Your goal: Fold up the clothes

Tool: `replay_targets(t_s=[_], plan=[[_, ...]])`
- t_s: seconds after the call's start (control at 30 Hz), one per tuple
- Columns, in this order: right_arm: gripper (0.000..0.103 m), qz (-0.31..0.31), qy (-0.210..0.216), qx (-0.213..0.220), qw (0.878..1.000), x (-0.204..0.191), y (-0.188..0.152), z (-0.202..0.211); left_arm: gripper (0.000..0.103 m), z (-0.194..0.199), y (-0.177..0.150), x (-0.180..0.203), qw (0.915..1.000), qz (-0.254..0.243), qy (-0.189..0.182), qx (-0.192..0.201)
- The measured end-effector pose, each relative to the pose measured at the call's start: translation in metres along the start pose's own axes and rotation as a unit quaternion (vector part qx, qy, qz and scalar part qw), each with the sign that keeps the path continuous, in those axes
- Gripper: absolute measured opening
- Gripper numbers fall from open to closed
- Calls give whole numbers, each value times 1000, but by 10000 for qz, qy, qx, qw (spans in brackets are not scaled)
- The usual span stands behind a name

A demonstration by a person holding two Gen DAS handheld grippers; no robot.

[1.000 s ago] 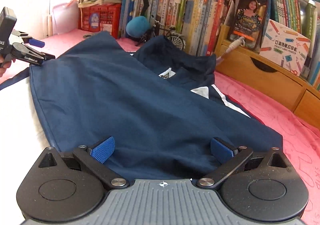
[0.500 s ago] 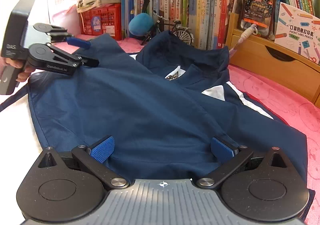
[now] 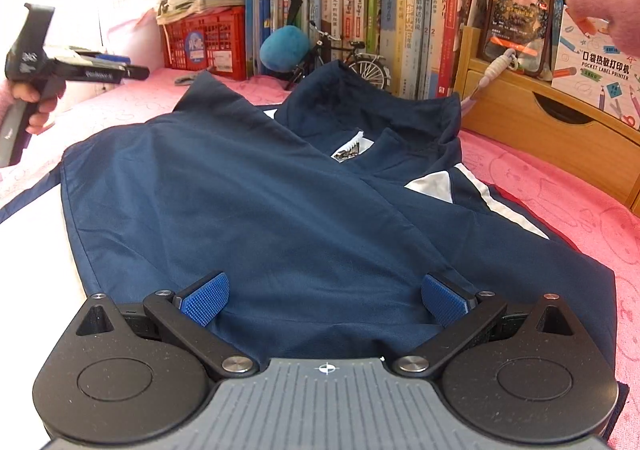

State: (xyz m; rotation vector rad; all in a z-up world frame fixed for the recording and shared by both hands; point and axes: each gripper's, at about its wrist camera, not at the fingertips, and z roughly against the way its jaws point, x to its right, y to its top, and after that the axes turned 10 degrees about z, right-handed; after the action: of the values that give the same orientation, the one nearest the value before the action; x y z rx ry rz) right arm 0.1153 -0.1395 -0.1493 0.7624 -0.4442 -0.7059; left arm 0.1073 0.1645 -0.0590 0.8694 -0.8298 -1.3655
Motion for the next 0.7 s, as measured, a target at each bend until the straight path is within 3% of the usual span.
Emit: replay_targets(t_s=[0.03, 0.1, 0.2, 0.23, 0.33, 0.37, 0.43, 0.5, 0.7], plan=[[103, 0, 0, 0, 10000, 0, 0, 0, 57, 1, -1, 10, 9993, -108, -337, -98], [103, -1, -4, 1, 10000, 0, 0, 0, 58, -9, -11, 29, 9965, -500, -569, -360], [103, -1, -7, 3, 10000, -1, 0, 0, 58, -33, -33, 30, 9947, -703, -17, -751], [103, -1, -8, 3, 10000, -1, 0, 0, 58, -41, -40, 29, 9932, -753, 174, -875], [103, 0, -11, 6, 10000, -1, 0, 0, 58, -59, -48, -4, 9879, -170, 1230, -932], [103, -1, -12, 6, 10000, -1, 0, 0, 56, -61, -48, -14, 9789, -48, 1811, -944], [103, -1, -12, 6, 10000, -1, 0, 0, 56, -56, -46, -28, 9665, -18, 2421, -856], [103, -1, -15, 8, 10000, -1, 0, 0, 56, -42, -41, -29, 9687, 47, 2391, -664], [103, -1, -20, 11, 10000, -1, 0, -1, 64, 9, -30, 17, 9914, -294, 1271, -100]])
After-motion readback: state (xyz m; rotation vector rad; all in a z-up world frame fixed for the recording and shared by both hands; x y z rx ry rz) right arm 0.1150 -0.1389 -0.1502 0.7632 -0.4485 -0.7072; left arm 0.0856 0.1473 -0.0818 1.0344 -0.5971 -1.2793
